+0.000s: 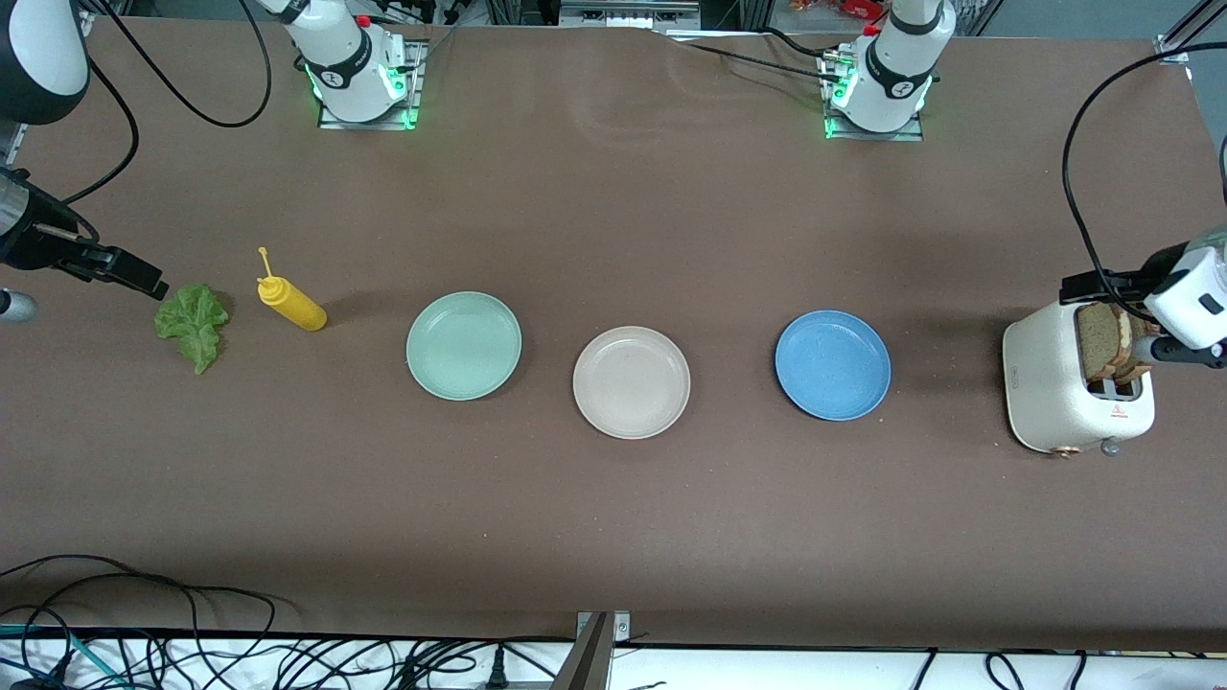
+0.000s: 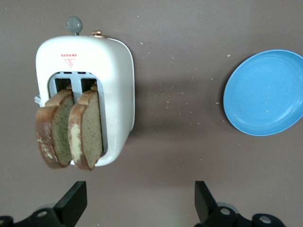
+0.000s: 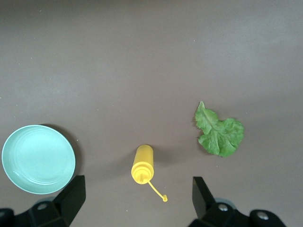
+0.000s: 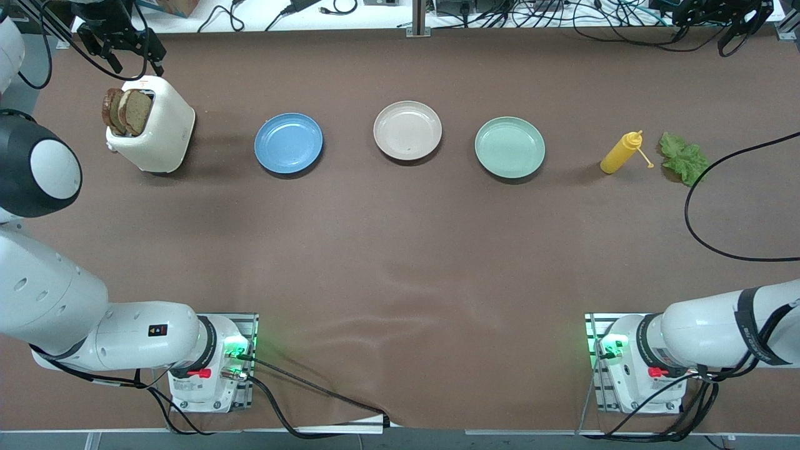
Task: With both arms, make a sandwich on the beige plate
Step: 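Lower the left gripper onto a bread slice in the white toaster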
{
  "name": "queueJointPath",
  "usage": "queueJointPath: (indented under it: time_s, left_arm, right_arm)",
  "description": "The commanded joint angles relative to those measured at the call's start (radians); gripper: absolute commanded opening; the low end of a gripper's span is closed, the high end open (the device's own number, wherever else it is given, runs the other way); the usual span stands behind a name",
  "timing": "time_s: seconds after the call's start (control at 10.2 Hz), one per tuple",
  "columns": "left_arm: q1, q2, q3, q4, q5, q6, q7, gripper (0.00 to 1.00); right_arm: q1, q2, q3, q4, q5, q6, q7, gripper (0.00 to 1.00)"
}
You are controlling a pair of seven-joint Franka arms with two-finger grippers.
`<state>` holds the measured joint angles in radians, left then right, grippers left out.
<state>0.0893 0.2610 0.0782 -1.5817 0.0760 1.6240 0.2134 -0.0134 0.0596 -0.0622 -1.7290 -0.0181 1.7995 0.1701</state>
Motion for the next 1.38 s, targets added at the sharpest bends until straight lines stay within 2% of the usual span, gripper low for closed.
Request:
queueJointPath:
  time_s: [0.0, 0.69, 1.18, 1.28]
  left_arm:
    - [0.021, 0.049, -0.009, 0.019, 0.028, 0.037, 0.040, 1.00]
    - [0.087, 0.121, -0.009, 0.006, 0.031, 0.149, 0.083, 1.00]
    - [0.108, 0.113, -0.009, -0.093, 0.031, 0.256, 0.084, 0.99]
    - [0.112, 0.113, -0.009, -0.099, 0.031, 0.257, 0.084, 0.86]
  right_arm:
    - [-0.011, 0.000, 0.007, 0.009, 0.014, -0.003, 0.008, 1.00]
    - [-0.011, 0.002, 0.009, 0.009, 0.014, -0.002, 0.008, 1.00]
    - [-0.011, 0.002, 0.007, 0.009, 0.014, -0.002, 0.008, 1.00]
    - [-0.011, 0.002, 0.009, 0.009, 0.014, -0.002, 0.008, 1.00]
